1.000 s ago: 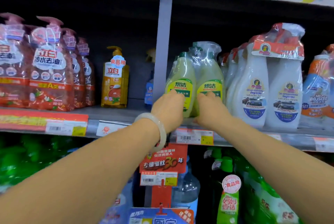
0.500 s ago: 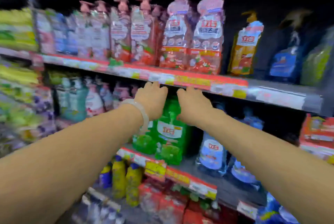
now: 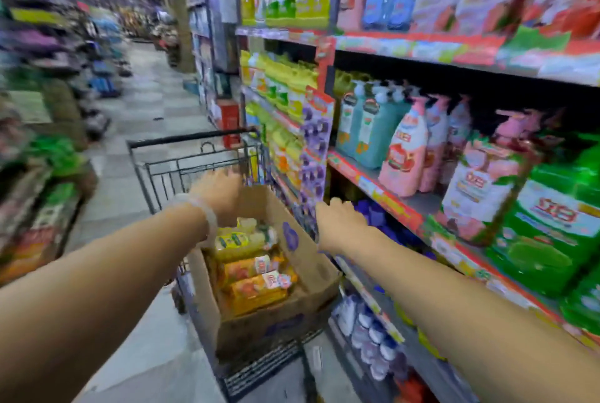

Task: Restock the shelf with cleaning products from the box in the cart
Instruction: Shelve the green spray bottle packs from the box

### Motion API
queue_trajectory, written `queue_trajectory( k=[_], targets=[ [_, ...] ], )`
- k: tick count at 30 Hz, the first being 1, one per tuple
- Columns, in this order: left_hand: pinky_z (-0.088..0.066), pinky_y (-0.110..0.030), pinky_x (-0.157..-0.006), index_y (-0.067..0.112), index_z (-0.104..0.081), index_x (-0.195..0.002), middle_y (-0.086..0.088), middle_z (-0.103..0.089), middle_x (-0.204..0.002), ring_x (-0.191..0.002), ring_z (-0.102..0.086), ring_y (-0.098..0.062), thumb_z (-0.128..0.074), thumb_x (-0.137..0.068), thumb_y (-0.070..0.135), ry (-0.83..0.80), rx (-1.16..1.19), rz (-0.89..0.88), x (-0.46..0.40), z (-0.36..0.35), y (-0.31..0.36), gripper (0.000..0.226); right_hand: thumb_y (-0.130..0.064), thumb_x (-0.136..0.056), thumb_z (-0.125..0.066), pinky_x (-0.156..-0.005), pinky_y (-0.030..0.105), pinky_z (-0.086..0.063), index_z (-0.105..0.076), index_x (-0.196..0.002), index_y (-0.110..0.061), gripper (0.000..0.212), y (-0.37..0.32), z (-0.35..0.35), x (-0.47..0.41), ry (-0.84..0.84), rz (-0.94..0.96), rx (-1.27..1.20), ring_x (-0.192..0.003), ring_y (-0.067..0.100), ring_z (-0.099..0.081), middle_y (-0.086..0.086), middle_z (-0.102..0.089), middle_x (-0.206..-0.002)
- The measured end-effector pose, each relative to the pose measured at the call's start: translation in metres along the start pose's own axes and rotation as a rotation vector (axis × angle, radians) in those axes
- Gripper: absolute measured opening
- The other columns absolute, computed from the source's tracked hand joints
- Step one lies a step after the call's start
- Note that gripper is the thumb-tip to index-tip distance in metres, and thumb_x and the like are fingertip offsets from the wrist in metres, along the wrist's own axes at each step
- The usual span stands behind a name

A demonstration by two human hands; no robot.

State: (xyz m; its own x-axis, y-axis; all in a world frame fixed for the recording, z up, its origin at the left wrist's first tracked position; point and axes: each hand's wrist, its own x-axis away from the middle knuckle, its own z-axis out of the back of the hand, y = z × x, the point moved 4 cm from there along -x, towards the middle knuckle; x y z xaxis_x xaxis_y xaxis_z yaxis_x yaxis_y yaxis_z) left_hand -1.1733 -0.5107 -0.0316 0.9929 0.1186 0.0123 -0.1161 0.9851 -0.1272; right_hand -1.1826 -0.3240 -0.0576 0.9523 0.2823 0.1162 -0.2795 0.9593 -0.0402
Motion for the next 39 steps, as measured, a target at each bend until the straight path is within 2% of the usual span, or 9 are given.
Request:
queue_trajectory(
  k=[6,13,17,22,27,31,35,37,39],
  targets=[
    [-0.047,-0.034,-0.089,0.013,-0.052,-0.119,-0.009,-0.058,-0.115,-0.107,-0.056,-0.026,-0.076,-0.072,0.037,-0.037,-0.067,0.058,-0.066,-0.036,-0.052,0.058,-0.022,-0.083,-0.066,-0.102,0.046,-0.039,-0.037,-0.134,-0.004,0.061,-0.038,-0.025,-0.107,-0.060,0.097,0.002,-0.132,0.037,-0.034,0.018,-0.036,-0.139],
    [-0.048,-0.037,-0.096,0.013,-0.046,-0.130,-0.009,-0.051,-0.124,-0.116,-0.049,-0.027,-0.077,-0.073,0.033,-0.183,-0.006,0.069,-0.173,-0.085,-0.064,0.068,-0.025,-0.083,-0.067,-0.100,0.044,-0.040,-0.039,-0.132,-0.006,0.060,-0.054,-0.055,-0.233,-0.133,0.122,-0.064,-0.130,0.036,-0.037,0.017,-0.038,-0.138],
    [-0.047,-0.039,-0.098,0.015,-0.045,-0.132,-0.009,-0.049,-0.125,-0.116,-0.047,-0.028,-0.076,-0.073,0.035,-0.310,-0.042,0.019,-0.213,-0.129,-0.070,0.070,-0.029,-0.085,-0.064,-0.101,0.042,-0.038,-0.041,-0.131,-0.006,0.056,-0.051,-0.102,-0.282,-0.264,0.082,-0.165,-0.129,0.036,-0.040,0.016,-0.043,-0.137],
    [-0.045,-0.041,-0.101,0.017,-0.041,-0.138,-0.008,-0.046,-0.130,-0.121,-0.044,-0.027,-0.075,-0.075,0.032,-0.424,-0.063,-0.007,-0.264,-0.181,-0.091,0.073,-0.035,-0.079,-0.073,-0.102,0.039,-0.042,-0.040,-0.137,-0.008,0.072,-0.056,-0.175,-0.321,-0.455,0.000,-0.272,-0.129,0.034,-0.041,0.015,-0.042,-0.142],
    [-0.045,-0.043,-0.099,0.017,-0.044,-0.136,-0.009,-0.045,-0.128,-0.122,-0.043,-0.029,-0.076,-0.074,0.035,-0.530,-0.082,-0.063,-0.325,-0.247,-0.108,0.073,-0.036,-0.081,-0.071,-0.100,0.038,-0.042,-0.028,-0.140,-0.004,0.080,-0.070,-0.248,-0.353,-0.575,-0.202,-0.447,-0.130,0.032,-0.042,0.017,-0.041,-0.141],
    [-0.044,-0.046,-0.100,0.017,-0.042,-0.135,-0.011,-0.040,-0.132,-0.125,-0.040,-0.032,-0.079,-0.069,0.039,-0.595,-0.105,-0.158,-0.384,-0.312,-0.123,0.079,-0.039,-0.075,-0.076,-0.104,0.037,-0.040,-0.027,-0.139,-0.005,0.088,-0.097,-0.307,-0.378,-0.611,-0.438,-0.754,-0.129,0.028,-0.044,0.015,-0.043,-0.141],
    [-0.046,-0.046,-0.099,0.012,-0.040,-0.135,-0.011,-0.043,-0.128,-0.122,-0.045,-0.032,-0.077,-0.066,0.047,-0.663,-0.098,-0.226,-0.436,-0.366,-0.135,0.085,-0.019,-0.078,-0.076,-0.082,0.021,-0.044,-0.022,-0.141,-0.003,0.084,-0.126,-0.353,-0.401,-0.549,-0.724,-1.234,-0.122,0.024,-0.048,0.009,-0.040,-0.142],
    [-0.045,-0.045,-0.100,0.009,-0.036,-0.138,-0.013,-0.042,-0.132,-0.122,-0.046,-0.032,-0.078,-0.065,0.050,-0.706,-0.072,-0.226,-0.452,-0.384,-0.138,0.093,-0.025,-0.070,-0.083,-0.096,0.028,-0.046,-0.036,-0.137,-0.006,0.084,-0.140,-0.373,-0.415,-0.453,-0.813,-1.272,-0.120,0.026,-0.053,0.012,-0.051,-0.135],
    [-0.042,-0.044,-0.103,0.007,-0.025,-0.144,-0.014,-0.038,-0.139,-0.127,-0.044,-0.033,-0.080,-0.063,0.050,-0.772,-0.034,-0.213,-0.463,-0.400,-0.139,0.107,-0.032,-0.057,-0.089,-0.096,0.040,-0.049,-0.059,-0.117,-0.010,0.071,-0.147,-0.388,-0.427,-0.370,-0.873,-1.290,-0.107,0.025,-0.062,0.011,-0.065,-0.118]
  ],
)
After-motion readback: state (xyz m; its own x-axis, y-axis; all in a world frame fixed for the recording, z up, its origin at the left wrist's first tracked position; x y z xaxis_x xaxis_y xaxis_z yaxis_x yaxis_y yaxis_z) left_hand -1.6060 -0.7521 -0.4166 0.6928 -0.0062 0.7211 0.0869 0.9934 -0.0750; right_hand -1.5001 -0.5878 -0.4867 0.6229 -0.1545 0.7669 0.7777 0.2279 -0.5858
